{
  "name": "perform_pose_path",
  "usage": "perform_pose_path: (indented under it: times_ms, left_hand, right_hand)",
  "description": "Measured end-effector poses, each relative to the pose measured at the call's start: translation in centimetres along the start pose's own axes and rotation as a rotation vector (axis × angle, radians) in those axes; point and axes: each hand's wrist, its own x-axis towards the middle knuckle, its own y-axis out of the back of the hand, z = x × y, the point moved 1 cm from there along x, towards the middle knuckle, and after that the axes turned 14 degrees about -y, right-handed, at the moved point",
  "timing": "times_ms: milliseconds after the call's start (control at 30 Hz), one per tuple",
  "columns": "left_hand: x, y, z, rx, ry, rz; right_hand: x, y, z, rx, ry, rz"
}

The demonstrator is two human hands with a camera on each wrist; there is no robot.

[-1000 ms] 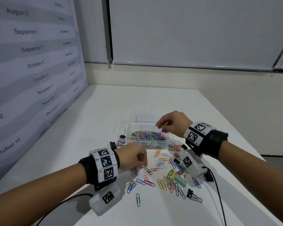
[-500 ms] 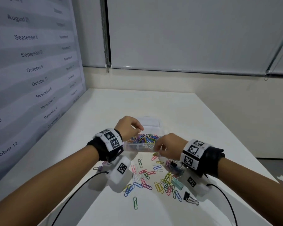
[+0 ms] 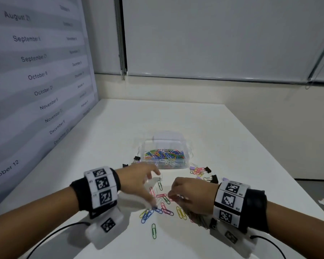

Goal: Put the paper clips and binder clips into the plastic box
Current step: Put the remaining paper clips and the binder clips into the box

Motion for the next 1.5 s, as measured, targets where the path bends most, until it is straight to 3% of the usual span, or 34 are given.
perform_pose_path:
  times_ms: [67,267,467,667,767,867,1033,1233,1500]
  left_hand:
    - [-1.1,-1.6,0.1,0.073,0.018,-0.088]
    - [-2.1,-3.9,0.6,-0.017,0.001,0.012]
    - [0.9,-3.7,1.6,0.038,-0.07,0.061]
    - [2.9,-2.8,1.1,0.029,-0.116,0.061]
    - [3.2,-2.2,0.5,0.013,-0.102,0.06]
    - [3.6,-1.2,0.0,-0.093,-0.073,0.097]
    - [4.6,1.7,-0.7,-0.214,-0.057,0.294]
    - [5.9,3.2,-2.1,-0.271,0.056,0.554]
    - [5.4,2.5,-1.4,-0.24,0.028,0.489]
  right_hand:
    - [-0.3,0.5,-0.1,0.032,-0.009,-0.035]
    - [0.3,1.0,0.2,-0.017,-0.118,-0.117]
    - [1.4,1.4,-0.9,0.061,-0.105,-0.066]
    - [2.2,2.4,0.4,0.118,-0.192,-0.034]
    - [3.0,3.5,1.5,0.183,-0.225,0.034]
    - [3.8,4.9,2.7,0.405,-0.295,0.157]
    - [5.3,6.5,3.7,0.59,-0.364,0.419]
    - [5.4,5.4,3.8,0.429,-0.354,0.421]
    - [1.0,4.5,4.0,0.207,-0.211,0.249]
